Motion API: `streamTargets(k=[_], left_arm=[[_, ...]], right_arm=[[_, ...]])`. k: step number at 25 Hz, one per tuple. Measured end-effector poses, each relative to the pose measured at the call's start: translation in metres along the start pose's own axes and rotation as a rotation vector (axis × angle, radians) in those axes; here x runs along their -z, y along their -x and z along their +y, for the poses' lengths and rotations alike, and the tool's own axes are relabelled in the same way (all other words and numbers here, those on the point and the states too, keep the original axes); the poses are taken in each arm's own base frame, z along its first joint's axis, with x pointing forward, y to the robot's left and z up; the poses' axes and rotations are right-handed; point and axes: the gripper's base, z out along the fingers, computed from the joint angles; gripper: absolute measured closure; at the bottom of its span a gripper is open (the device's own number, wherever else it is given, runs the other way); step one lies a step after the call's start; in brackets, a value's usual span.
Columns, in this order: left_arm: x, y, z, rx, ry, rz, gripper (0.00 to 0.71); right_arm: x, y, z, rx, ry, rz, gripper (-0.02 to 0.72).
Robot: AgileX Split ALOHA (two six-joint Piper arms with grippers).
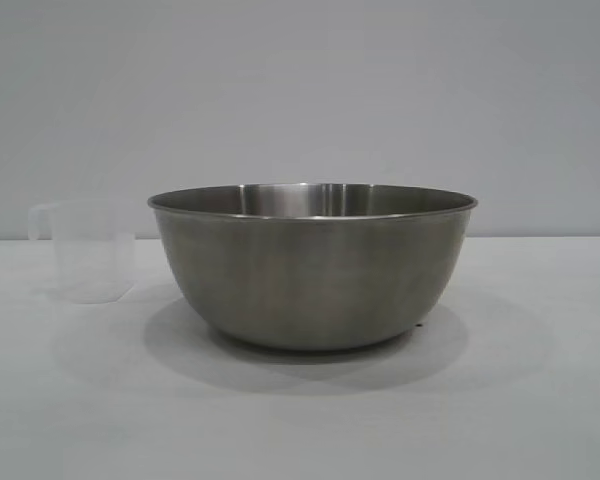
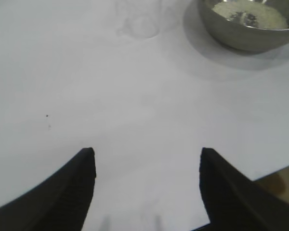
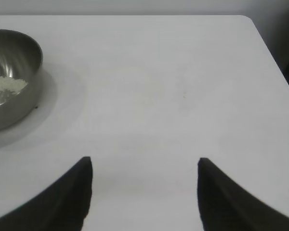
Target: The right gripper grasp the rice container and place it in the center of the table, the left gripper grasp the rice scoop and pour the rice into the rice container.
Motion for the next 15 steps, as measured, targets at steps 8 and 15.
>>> streamTargets(k=[8, 15], left_arm=[[0.01, -0.007, -0.002, 0.101, 0.164, -0.081, 0.31], [0.012, -0.009, -0.002, 0.103, 0.178, -0.096, 0.31]], right_arm=[[0.0, 0.0, 0.0, 0.021, 0.034, 0.0, 0.261], [0.0, 0.0, 0.0, 0.022, 0.035, -0.001, 0.261]])
